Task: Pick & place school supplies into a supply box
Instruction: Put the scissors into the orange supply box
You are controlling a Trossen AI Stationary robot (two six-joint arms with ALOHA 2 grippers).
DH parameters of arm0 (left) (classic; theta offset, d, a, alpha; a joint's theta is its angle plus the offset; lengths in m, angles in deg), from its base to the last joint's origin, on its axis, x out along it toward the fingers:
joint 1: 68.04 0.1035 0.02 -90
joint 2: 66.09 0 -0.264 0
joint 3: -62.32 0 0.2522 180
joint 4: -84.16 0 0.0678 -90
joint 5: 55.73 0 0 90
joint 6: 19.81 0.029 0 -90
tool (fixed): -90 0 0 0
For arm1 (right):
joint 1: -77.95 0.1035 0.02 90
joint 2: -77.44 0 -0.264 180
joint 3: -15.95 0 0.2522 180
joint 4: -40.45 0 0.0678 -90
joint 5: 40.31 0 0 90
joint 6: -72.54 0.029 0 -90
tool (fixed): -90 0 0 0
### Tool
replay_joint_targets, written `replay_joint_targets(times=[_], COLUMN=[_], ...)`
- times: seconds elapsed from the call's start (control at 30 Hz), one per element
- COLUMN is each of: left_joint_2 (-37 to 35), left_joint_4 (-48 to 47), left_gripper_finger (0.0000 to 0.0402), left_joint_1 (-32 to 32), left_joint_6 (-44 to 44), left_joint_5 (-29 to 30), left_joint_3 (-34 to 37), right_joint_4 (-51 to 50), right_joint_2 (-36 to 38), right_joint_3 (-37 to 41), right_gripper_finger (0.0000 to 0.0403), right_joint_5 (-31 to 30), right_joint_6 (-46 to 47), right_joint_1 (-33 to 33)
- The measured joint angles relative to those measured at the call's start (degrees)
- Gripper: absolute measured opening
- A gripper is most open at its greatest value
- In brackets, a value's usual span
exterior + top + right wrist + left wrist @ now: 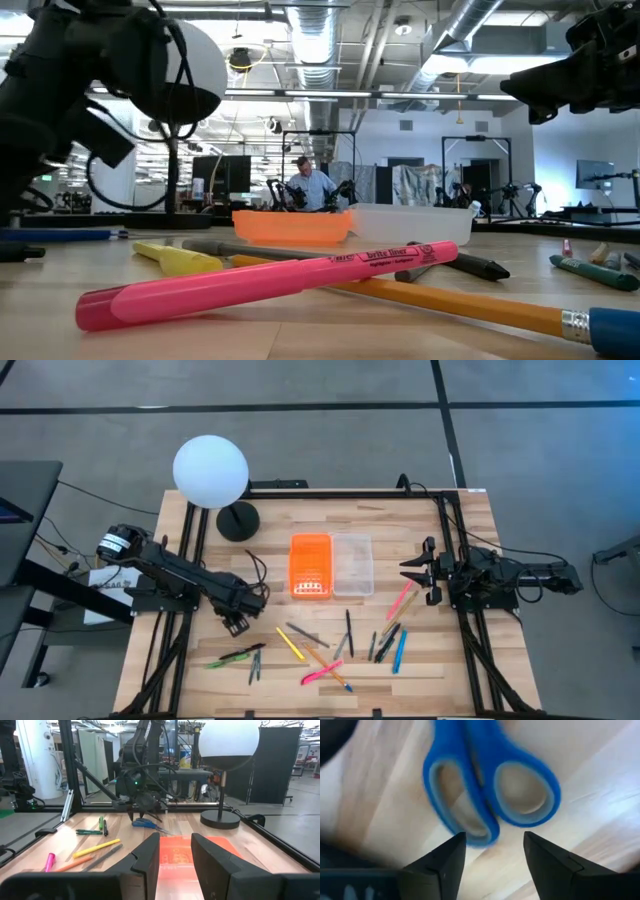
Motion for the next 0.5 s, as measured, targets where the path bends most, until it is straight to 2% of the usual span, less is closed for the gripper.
replay_joint_targets(times=[0.23,0.5], left_joint_2=[0.0,-0.8], left_joint_4=[-0.6,-1.0], left_gripper_finger=[0.0217,0.0218], left_joint_1=[-1.3,-1.3], left_joint_6=[2.5,7.5], left_joint_5=[1.1,2.6], left_joint_3=[0.0,-0.2], right_joint_4=[0.0,0.0], right_joint_2=[0.0,0.0], right_joint_3=[0.0,0.0], right_gripper_finger=[0.0107,0.0107], right_joint_5=[0.0,0.0], right_joint_6=[0.0,0.0], right_joint_1=[0.0,0.0])
